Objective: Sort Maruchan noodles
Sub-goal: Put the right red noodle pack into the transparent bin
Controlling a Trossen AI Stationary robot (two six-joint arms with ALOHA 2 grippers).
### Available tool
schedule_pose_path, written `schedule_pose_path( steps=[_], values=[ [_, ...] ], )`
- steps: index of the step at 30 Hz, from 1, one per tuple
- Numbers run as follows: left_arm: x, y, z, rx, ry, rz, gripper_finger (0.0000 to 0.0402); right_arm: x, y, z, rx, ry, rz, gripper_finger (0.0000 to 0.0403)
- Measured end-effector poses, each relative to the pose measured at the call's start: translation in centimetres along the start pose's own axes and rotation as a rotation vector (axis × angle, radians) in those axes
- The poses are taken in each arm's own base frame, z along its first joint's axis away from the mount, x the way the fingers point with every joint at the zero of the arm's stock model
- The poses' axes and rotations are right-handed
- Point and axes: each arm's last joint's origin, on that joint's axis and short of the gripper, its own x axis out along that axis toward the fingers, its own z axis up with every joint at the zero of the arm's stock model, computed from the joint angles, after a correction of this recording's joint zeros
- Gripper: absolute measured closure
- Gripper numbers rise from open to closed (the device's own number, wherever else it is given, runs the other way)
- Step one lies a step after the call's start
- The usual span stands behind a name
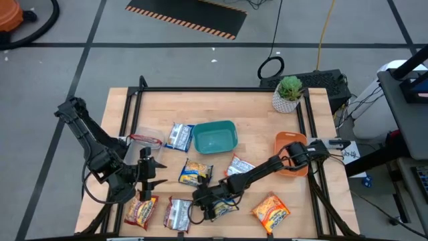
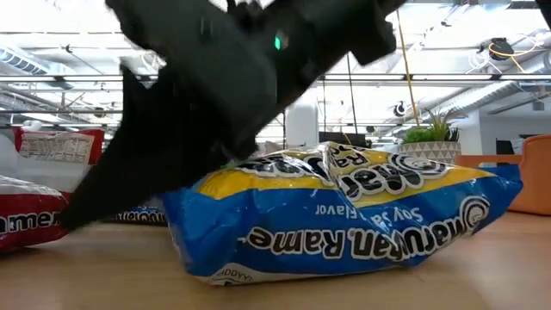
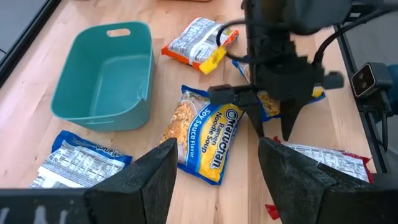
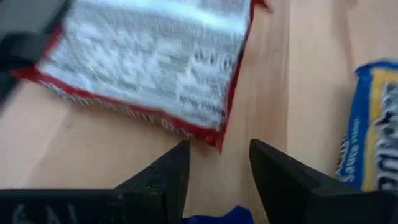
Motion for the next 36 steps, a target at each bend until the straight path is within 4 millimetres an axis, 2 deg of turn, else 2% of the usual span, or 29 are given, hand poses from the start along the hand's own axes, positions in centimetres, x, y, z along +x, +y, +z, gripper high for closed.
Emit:
schedule_pose_path(
  steps=[7, 13, 18, 25, 27, 31, 36],
  values=[
    [0.0, -0.1, 0.1, -0.01, -0.011, -0.01, 0.0172, 1.6, -0.1, -0.7, -0.022, -0.056, 0.052, 0.0245],
    [0.1, -0.1, 0.0, 0.001, -0.007, -0.006, 0.0172, 2.0, -0.3, -0.9, -0.043, -0.069, 0.054, 0.0254],
    [0.1, -0.1, 0.0, 0.005, -0.007, -0.007, 0.0172, 2.0, -0.3, -0.8, -0.064, -0.071, 0.07, 0.0295],
    [0.1, -0.1, 0.0, 0.013, -0.007, -0.006, 0.0172, 1.9, -0.4, -0.6, -0.066, -0.093, 0.101, 0.0381],
    [0.1, -0.1, 0.0, 0.012, -0.007, -0.006, 0.0172, 1.7, -0.4, -0.3, -0.076, -0.094, 0.101, 0.0396],
    [0.1, -0.1, 0.0, 0.01, -0.007, -0.006, 0.0172, 0.2, -0.4, 0.8, -0.095, -0.095, 0.081, 0.0396],
    [0.6, -0.5, -0.1, 0.021, 0.007, 0.005, 0.0172, -3.2, 0.1, 3.4, -0.145, -0.131, -0.041, 0.04]
  ],
)
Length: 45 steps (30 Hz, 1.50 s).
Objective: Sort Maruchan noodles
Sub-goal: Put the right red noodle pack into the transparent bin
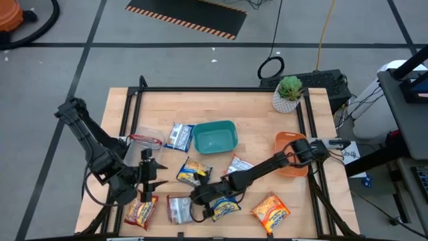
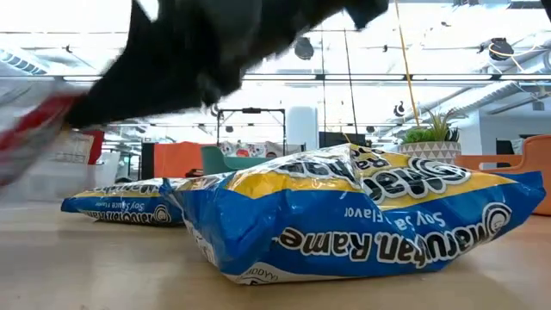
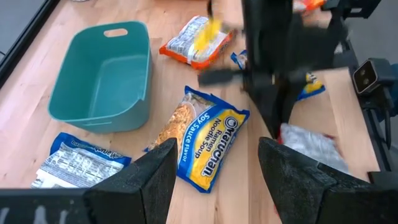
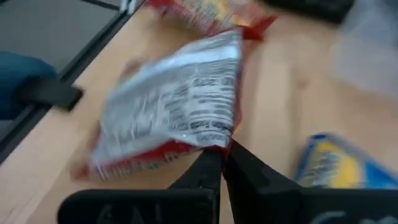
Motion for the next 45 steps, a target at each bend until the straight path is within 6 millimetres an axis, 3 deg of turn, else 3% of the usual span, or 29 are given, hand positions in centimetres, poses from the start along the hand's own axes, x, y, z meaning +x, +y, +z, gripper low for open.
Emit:
schedule_pose_path(
  steps=[9, 17, 26, 32, 36, 45],
  values=[
    [1.3, -1.0, -0.4, 0.008, 0.03, 0.026, 0.0172, -7.2, 1.8, 4.7, -0.124, -0.027, -0.208, 0.0402],
    [1.3, -1.6, 0.5, -0.045, -0.061, -0.001, 0.0172, -13.0, 4.2, 6.3, -0.196, -0.008, -0.415, 0.0402],
    [1.1, -2.6, 2.2, 0.046, -0.217, -0.062, 0.0172, -17.5, 6.4, 7.2, -0.223, -0.06, -0.702, 0.0403],
    [1.0, -2.6, 2.7, 0.077, -0.283, -0.012, 0.0172, -19.5, 8.0, 7.5, -0.275, -0.084, -0.813, 0.0403],
    [2.0, -3.2, 3.2, 0.097, -0.307, 0.001, 0.0172, -20.3, 8.9, 7.4, -0.287, -0.096, -0.902, 0.0403],
    [6.6, -5.4, 4.9, 0.196, -0.409, 0.051, 0.0172, -21.5, 10.4, 8.6, -0.244, -0.171, -0.95, 0.0403]
  ],
)
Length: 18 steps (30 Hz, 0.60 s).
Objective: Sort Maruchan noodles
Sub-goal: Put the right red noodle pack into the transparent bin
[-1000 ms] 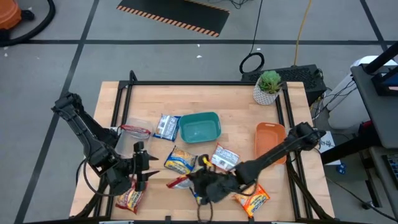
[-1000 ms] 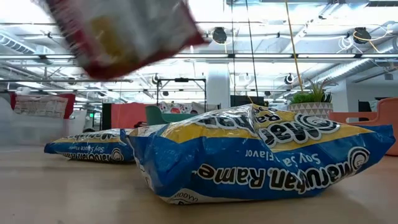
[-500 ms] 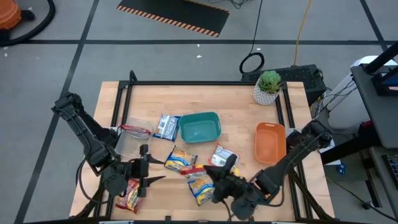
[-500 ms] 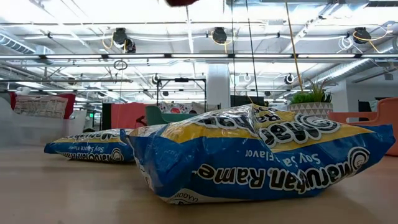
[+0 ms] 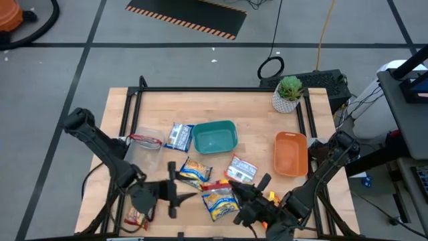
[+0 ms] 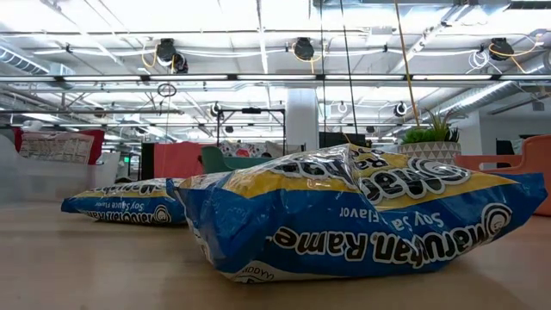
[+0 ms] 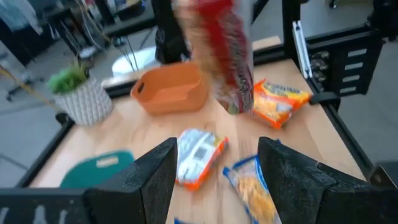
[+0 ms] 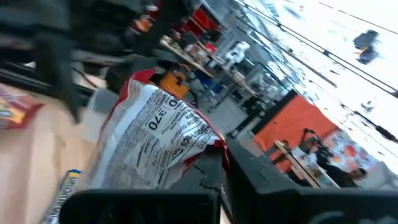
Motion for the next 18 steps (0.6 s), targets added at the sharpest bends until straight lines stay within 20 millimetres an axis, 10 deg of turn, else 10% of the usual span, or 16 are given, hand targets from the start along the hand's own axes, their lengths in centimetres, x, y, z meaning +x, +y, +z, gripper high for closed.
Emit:
schedule_pose_path(
  steps=[18],
  values=[
    [7.1, -1.9, -1.4, -0.119, -0.155, 0.092, 0.0172, -1.7, -0.5, 0.5, -0.044, 0.02, -0.096, 0.0403]
  ],
)
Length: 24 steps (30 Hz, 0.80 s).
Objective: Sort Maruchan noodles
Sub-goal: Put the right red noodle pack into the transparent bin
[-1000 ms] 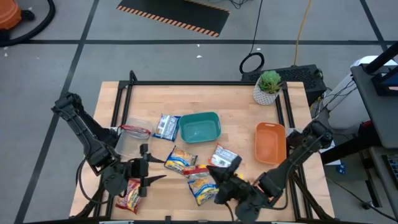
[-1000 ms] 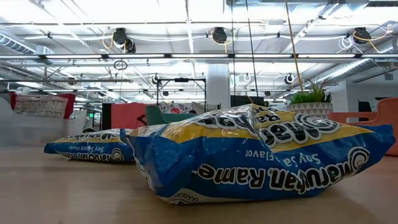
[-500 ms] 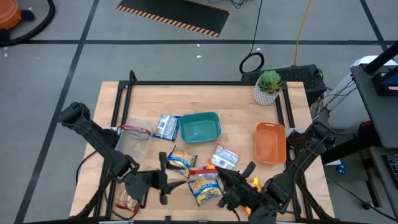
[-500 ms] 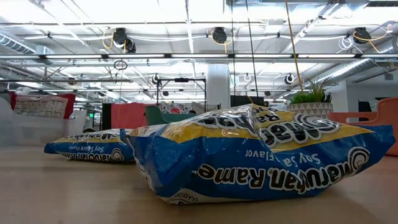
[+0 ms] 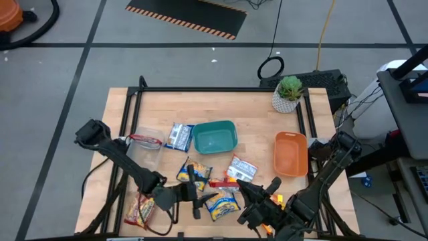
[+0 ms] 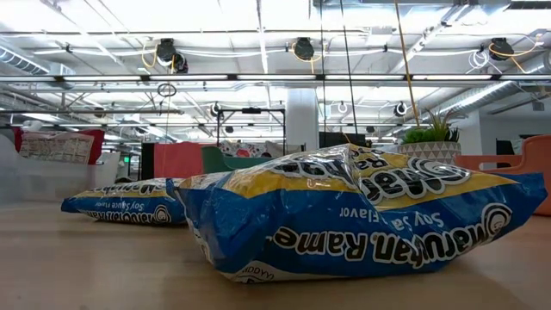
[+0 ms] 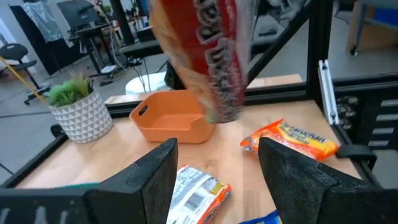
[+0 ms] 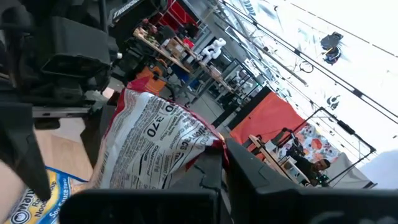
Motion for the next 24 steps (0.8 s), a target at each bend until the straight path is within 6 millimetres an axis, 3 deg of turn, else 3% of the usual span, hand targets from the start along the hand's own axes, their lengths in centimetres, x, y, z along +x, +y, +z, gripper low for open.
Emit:
schedule_pose_path(
  steps=[10, 24],
  values=[
    [0.3, -0.2, 0.8, -0.059, -0.11, -0.012, 0.0172, -0.1, 0.0, 0.0, -0.006, -0.002, 0.003, 0.0403],
    [1.9, 1.4, 1.4, -0.197, -0.167, -0.077, 0.0172, 0.7, 0.2, 0.1, 0.11, -0.026, 0.074, 0.0403]
  ],
)
